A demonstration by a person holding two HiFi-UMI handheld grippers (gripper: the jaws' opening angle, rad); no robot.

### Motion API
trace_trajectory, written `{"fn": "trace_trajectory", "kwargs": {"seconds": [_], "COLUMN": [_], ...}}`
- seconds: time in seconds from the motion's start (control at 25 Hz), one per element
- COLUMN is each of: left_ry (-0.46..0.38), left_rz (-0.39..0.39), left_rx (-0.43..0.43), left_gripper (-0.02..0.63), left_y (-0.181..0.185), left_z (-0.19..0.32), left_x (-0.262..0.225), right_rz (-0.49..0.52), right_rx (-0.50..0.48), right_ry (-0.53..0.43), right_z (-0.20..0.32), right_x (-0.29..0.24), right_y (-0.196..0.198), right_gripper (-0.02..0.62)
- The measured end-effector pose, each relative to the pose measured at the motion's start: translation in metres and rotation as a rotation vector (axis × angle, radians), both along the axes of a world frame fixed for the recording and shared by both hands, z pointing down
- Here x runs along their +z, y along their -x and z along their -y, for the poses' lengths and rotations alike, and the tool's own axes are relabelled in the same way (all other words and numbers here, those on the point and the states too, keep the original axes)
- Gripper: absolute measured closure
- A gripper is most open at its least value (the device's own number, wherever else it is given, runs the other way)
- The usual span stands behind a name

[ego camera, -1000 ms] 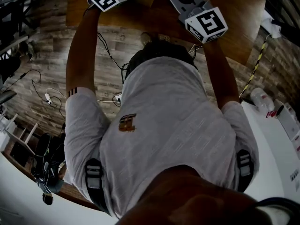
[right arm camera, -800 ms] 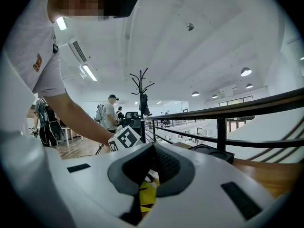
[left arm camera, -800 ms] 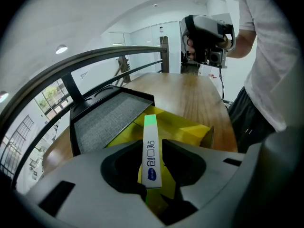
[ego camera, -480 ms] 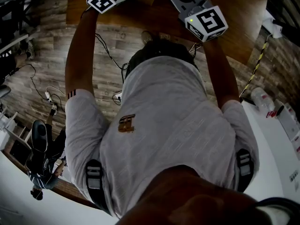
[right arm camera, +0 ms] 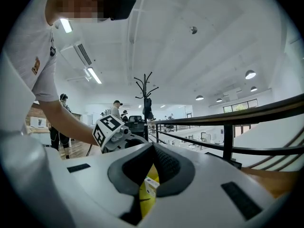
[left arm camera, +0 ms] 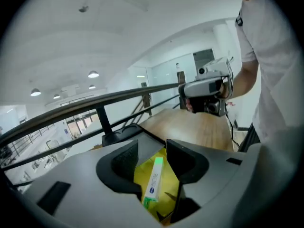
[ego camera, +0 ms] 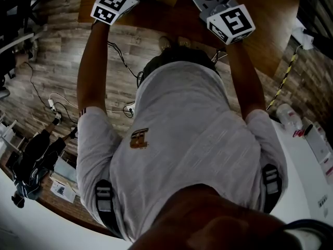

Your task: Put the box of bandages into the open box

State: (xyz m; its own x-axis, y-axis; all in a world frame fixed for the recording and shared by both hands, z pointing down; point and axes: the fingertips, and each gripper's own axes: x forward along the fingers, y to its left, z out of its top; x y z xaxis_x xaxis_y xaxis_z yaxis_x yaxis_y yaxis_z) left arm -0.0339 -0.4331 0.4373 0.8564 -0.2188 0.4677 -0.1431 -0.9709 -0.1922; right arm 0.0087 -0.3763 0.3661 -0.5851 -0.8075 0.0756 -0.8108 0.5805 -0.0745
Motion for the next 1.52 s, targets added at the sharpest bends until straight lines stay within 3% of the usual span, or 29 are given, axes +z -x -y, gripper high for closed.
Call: {"fn": "trace_trajectory", "kwargs": {"seconds": [0.4, 0.6, 0.76, 1.04, 1.52], "left_ry": [0.07, 0.076, 0.061, 0.026, -0.011], "left_rz": [-0.46, -0.582, -0.638, -0.669, -0.672], "left_rx": [-0.172, -0.241, -0.264, -0.263, -0.263], "left_gripper": [0.562, 0.584, 0.586, 0.586, 0.587], "left_y": [0.019, 0.047, 0.065, 0.072, 0.072], "left_z": [-0.049, -0.06, -0.074, -0.103, -0.118], "left_x": [-0.089, -0.118, -0.131, -0.142, -0.15], "right_rz": [0.01, 0.029, 0.044, 0.059, 0.069], "right_rx": [-0.046, -0.059, -0.068, -0.092, -0.107], "right_ry": [-0.054, -0.072, -0.096, -0.126, -0.133], "right_z": [-0.014, -0.022, -0.033, -0.051, -0.068], "right_x": [-0.03, -0.042, -0.055, -0.066, -0.066], "right_y": [0.024, 0.043, 0.056, 0.069, 0.074], "right_gripper": [0.565, 0.565, 0.565, 0.565, 0.565]}}
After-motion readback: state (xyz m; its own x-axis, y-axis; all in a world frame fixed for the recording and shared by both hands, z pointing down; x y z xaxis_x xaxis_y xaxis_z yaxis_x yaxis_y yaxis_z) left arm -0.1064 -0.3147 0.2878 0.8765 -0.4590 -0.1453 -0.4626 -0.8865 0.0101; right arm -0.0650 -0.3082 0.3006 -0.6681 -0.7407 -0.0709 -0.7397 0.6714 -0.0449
